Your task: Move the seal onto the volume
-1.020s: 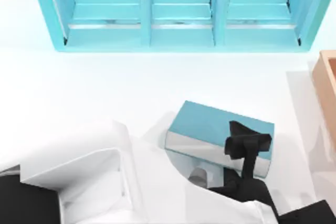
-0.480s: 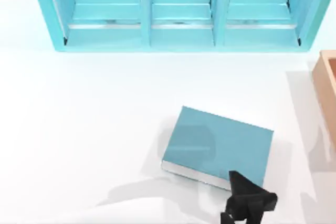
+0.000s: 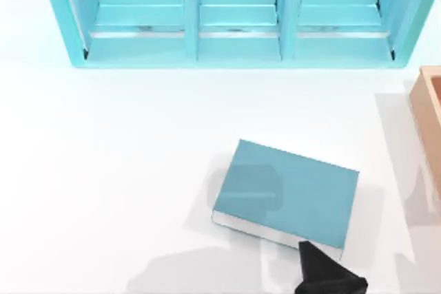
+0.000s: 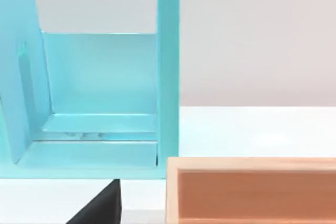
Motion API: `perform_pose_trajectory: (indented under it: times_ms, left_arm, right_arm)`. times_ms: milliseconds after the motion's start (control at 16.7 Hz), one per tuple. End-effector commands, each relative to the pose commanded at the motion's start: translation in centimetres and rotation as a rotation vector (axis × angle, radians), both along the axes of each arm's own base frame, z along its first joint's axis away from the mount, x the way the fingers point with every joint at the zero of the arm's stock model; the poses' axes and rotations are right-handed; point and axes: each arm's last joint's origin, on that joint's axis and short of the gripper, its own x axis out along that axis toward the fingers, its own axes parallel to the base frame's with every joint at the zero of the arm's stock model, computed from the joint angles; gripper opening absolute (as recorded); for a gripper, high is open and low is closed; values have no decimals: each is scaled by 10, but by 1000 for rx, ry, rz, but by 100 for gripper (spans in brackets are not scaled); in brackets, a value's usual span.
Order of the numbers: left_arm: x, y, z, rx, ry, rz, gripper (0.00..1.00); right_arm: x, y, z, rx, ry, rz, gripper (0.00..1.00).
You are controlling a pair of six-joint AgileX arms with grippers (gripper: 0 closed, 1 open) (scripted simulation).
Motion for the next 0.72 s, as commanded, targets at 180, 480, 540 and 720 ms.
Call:
perform_pose_trajectory:
  times_ms: [180,480,540,720]
  left_arm:
    - [0,0,0,0,0,0,100]
    - [6,4,9,14,33,18,100]
    - [10,6,16,25,59,28,100]
    - [26,22,43,75,179,61,100]
  right_arm:
    - [0,0,0,0,0,0,100]
    - [0,0,0,0,0,0,100]
    - [0,0,0,0,0,0,100]
    - [0,0,0,0,0,0,100]
